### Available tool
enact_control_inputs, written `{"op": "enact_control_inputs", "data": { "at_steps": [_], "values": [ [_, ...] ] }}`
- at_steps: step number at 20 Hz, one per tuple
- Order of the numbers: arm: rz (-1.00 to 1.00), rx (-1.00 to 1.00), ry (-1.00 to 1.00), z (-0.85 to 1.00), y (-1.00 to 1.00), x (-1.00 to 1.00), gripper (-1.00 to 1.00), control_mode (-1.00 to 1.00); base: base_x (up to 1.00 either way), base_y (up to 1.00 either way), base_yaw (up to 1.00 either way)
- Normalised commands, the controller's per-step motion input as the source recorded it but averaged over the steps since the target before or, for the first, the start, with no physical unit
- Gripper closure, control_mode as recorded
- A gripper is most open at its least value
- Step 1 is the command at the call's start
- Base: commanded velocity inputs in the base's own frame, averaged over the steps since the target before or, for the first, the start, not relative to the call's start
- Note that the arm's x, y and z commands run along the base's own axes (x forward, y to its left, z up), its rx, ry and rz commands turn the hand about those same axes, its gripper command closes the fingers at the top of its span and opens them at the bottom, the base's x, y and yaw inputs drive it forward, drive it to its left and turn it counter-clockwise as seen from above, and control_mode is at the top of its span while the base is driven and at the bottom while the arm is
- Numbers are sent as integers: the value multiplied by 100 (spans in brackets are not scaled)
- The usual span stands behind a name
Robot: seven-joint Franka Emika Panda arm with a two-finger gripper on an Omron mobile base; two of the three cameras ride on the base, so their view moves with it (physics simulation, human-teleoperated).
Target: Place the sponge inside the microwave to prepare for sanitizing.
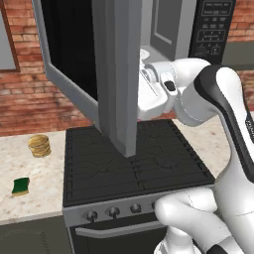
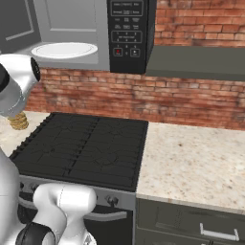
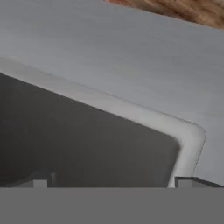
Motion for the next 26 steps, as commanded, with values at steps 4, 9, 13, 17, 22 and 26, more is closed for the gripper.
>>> {"op": "enact_control_inputs", "data": {
  "at_steps": [4,9,13,17,22,26],
  "values": [
    [19,0,18,-2,95,0,-100,-100,0,0,0],
    [10,0,9,-7,77,0,-100,-100,0,0,0],
    [0,-1,0,0,31,0,-100,-100,0,0,0],
    [-1,-6,0,0,4,-2,-100,-100,0,0,0],
    [-6,-18,0,-4,-7,-2,-100,-100,0,0,0],
    [-7,-23,0,-10,-38,4,-100,-100,0,0,0]
  ]
}}
